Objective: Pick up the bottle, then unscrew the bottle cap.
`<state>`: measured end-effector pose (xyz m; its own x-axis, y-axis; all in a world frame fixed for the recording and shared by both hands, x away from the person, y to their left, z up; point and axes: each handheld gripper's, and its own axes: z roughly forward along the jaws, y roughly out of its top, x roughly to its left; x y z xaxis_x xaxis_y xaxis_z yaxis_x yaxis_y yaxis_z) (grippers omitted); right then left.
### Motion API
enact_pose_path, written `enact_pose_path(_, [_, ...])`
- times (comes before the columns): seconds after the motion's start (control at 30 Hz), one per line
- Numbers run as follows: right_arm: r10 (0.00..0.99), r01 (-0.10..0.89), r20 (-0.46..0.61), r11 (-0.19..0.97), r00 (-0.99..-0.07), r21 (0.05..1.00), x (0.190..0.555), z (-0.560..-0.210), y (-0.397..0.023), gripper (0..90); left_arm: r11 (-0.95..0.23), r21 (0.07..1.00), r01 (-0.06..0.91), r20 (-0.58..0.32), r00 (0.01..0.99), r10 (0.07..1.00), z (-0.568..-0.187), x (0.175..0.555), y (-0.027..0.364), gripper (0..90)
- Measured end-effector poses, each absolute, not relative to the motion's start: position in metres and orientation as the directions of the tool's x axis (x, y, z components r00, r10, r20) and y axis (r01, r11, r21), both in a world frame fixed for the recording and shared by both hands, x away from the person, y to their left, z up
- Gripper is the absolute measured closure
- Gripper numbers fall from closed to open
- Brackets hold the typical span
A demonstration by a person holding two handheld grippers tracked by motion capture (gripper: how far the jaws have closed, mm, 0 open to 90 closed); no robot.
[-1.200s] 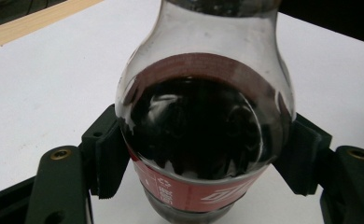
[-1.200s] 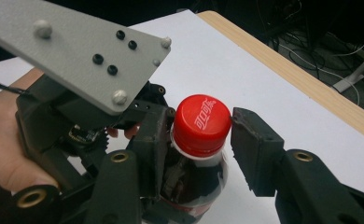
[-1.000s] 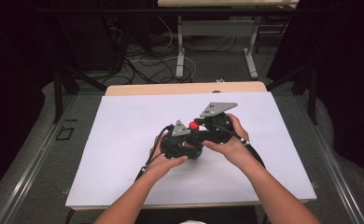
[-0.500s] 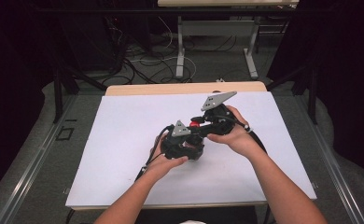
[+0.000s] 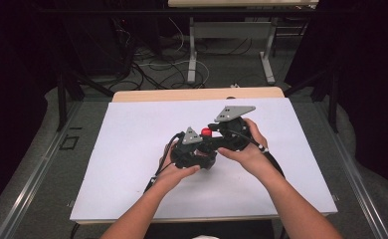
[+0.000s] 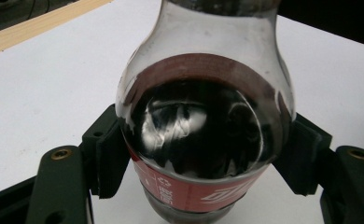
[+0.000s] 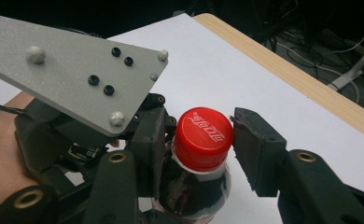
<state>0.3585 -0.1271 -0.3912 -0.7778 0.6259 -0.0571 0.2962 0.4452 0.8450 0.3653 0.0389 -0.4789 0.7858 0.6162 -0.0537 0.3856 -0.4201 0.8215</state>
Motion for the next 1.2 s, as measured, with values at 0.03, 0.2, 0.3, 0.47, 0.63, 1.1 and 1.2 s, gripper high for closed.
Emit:
enact_pose_path(0.03, [0.632, 0.294, -0.062, 0.442, -0.772, 0.847, 0.359, -0.392, -0.127, 56.9, -0.422, 0.822, 0.382, -0.051, 0.788, 0.614, -0.479, 0.365, 0.039, 29.6])
enact_pose_path(0.2, [0.640, 0.301, -0.054, 0.432, -0.766, 0.850, 0.360, -0.394, -0.126, 59.9, -0.428, 0.819, 0.381, -0.050, 0.792, 0.609, -0.480, 0.365, 0.038, 29.6])
enact_pose_path(0.3, [0.630, 0.314, -0.035, 0.434, -0.776, 0.845, 0.364, -0.395, -0.126, 60.6, -0.436, 0.816, 0.379, -0.046, 0.795, 0.605, -0.481, 0.366, 0.039, 29.6])
enact_pose_path(0.47, [0.505, 0.245, -0.056, 0.509, -0.861, 0.825, 0.374, -0.393, -0.130, 60.9, -0.434, 0.817, 0.380, -0.052, 0.797, 0.601, -0.482, 0.363, 0.042, 29.6])
enact_pose_path(0.63, [0.349, 0.149, -0.066, 0.555, -0.935, 0.819, 0.388, -0.390, -0.137, 60.9, -0.432, 0.824, 0.366, -0.041, 0.800, 0.599, -0.481, 0.362, 0.044, 29.7])
enact_pose_path(1.1, [0.533, 0.228, -0.074, 0.478, -0.843, 0.848, 0.362, -0.396, -0.131, 51.1, -0.418, 0.821, 0.389, -0.053, 0.780, 0.623, -0.478, 0.364, 0.049, 29.7])
enact_pose_path(1.2, [0.564, 0.227, -0.090, 0.467, -0.821, 0.854, 0.358, -0.398, -0.128, 52.3, -0.417, 0.820, 0.391, -0.054, 0.779, 0.625, -0.478, 0.364, 0.048, 29.7])
